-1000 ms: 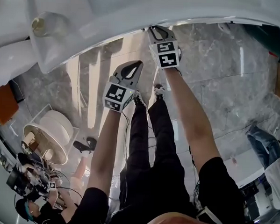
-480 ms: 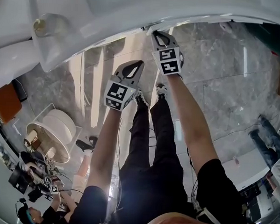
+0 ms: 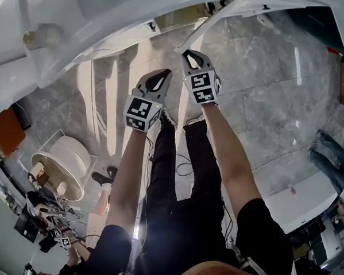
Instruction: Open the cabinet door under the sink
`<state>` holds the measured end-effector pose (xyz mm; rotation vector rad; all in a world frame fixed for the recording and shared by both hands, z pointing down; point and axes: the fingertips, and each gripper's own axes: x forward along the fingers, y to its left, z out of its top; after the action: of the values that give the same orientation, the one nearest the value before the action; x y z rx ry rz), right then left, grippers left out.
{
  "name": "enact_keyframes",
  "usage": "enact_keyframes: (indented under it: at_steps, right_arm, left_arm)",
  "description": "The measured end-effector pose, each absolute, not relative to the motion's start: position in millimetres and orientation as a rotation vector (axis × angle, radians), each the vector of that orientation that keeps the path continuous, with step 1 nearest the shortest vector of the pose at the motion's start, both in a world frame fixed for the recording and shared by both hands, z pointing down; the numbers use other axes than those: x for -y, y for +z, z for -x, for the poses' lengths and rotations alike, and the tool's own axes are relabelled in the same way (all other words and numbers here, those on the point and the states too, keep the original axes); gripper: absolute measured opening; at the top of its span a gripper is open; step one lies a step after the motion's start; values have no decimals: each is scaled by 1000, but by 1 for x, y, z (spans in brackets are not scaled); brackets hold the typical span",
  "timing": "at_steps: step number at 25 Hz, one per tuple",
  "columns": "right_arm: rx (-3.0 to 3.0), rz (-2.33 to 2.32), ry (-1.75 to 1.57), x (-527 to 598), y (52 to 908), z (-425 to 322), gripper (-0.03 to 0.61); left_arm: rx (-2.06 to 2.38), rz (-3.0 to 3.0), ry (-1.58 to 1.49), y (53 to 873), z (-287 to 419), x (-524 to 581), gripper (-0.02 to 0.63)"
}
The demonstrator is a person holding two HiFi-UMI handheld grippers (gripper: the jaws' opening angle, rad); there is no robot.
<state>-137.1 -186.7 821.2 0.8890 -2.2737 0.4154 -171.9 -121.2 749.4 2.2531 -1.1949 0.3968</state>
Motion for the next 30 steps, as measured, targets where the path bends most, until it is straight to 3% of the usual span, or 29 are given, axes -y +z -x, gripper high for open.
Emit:
enact_keyframes:
  at_steps: [30]
  right_arm:
    - [2221, -527, 47, 172, 823, -81, 97]
  left_arm:
    - [1202, -2162, 353, 780, -26, 101, 17]
